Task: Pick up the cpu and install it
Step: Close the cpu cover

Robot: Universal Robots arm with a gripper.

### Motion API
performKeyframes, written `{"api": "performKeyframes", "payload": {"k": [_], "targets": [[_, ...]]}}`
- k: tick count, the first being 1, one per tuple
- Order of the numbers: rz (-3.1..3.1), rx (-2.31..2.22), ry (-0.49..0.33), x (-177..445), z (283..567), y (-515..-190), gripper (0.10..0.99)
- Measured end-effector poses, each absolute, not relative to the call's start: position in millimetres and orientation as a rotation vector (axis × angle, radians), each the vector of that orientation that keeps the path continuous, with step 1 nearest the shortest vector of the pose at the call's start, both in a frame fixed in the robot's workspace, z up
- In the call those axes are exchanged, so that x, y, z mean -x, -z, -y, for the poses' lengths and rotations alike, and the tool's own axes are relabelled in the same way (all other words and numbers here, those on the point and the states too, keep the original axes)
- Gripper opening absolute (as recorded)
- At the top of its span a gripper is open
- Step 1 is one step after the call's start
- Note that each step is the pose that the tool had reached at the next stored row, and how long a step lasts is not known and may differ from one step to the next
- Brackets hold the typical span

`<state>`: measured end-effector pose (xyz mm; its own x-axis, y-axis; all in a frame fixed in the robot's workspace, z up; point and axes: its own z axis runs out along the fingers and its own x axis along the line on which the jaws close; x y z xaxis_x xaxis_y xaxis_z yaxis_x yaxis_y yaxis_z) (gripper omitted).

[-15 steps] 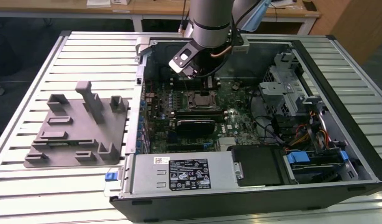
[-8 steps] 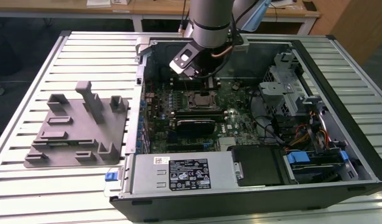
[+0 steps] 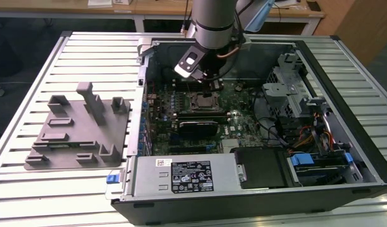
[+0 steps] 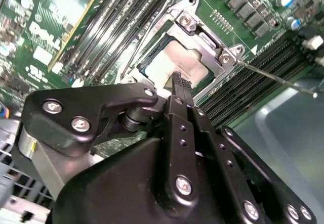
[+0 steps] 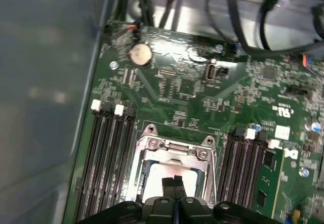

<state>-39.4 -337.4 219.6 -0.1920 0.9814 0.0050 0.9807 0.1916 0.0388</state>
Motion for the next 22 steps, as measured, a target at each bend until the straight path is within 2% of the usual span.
{"api": "performKeyframes", "payload": {"k": [22], "targets": [[-2.761, -1.468, -0.057, 39.4, 337.4, -218.2, 0.106]]}}
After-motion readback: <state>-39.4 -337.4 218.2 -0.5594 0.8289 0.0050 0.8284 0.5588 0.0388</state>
